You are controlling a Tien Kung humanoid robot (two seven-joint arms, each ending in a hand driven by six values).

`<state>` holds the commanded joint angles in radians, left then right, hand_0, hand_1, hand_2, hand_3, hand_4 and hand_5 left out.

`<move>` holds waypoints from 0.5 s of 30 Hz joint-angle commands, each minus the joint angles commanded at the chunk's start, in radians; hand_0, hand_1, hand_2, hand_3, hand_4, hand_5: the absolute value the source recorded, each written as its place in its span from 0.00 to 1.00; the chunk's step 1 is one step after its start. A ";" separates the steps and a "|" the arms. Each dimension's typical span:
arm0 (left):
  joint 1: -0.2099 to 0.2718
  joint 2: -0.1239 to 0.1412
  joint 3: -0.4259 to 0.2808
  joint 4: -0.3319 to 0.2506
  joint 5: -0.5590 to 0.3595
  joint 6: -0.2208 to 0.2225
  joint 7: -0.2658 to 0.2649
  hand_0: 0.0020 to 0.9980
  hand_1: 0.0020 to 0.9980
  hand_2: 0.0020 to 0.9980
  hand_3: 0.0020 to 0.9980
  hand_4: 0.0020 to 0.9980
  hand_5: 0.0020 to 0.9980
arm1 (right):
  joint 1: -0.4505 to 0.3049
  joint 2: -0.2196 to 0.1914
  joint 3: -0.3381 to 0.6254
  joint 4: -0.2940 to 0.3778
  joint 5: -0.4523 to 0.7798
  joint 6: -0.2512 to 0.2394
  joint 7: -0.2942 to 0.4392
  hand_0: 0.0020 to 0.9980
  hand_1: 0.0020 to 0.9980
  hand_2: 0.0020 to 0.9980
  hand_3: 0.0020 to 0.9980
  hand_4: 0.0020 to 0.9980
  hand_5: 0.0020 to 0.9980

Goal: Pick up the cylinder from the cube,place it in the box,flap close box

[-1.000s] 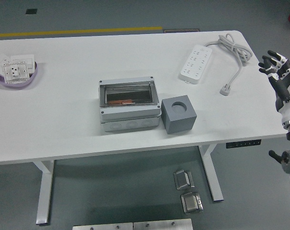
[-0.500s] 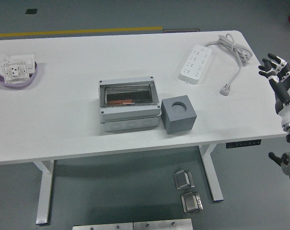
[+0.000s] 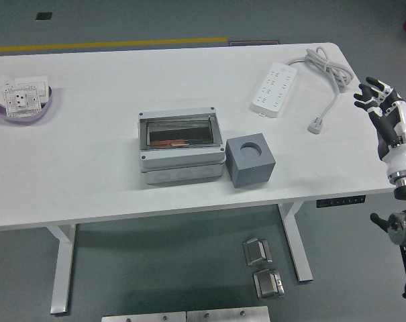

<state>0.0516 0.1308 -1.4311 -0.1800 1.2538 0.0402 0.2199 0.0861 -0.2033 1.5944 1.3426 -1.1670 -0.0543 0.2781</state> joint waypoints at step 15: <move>0.001 -0.002 0.000 0.000 0.000 0.000 0.000 0.71 0.68 0.71 0.88 0.79 0.45 | 0.000 -0.002 0.004 0.004 -0.001 0.004 0.002 0.74 0.70 0.72 0.74 0.78 0.49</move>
<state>0.0525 0.1291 -1.4309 -0.1800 1.2540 0.0403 0.2204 0.0864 -0.2050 1.5981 1.3468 -1.1680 -0.0507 0.2799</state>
